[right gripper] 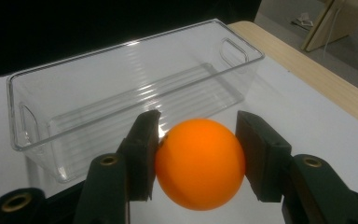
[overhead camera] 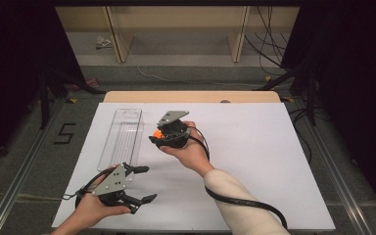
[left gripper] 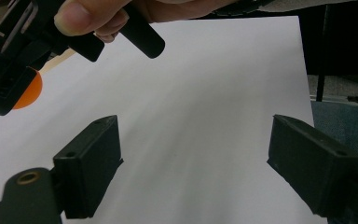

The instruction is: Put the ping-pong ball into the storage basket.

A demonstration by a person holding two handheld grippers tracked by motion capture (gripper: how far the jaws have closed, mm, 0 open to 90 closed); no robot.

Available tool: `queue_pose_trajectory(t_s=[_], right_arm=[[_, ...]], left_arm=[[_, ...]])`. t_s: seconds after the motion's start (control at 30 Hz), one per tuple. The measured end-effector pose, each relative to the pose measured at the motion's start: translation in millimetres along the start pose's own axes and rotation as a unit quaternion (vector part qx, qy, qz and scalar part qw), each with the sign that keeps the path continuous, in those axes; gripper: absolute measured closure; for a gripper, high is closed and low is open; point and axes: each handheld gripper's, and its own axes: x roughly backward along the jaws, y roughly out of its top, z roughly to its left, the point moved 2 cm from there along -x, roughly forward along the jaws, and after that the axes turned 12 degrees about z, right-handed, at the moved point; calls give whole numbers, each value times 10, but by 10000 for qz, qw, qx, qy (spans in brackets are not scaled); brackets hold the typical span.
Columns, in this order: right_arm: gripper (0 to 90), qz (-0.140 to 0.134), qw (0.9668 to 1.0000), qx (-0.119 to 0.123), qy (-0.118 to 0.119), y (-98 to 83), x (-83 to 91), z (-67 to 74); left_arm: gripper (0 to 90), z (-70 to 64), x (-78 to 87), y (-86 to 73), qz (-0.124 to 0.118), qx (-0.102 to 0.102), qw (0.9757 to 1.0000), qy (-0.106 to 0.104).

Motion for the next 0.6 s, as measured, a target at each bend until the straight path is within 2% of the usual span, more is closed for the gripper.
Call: queue_pose_trajectory(t_s=[0.6], right_arm=[[514, 10, 10000, 30, 18, 53, -34, 29]], left_arm=[[166, -1, 1, 0, 5, -10, 10000, -12]])
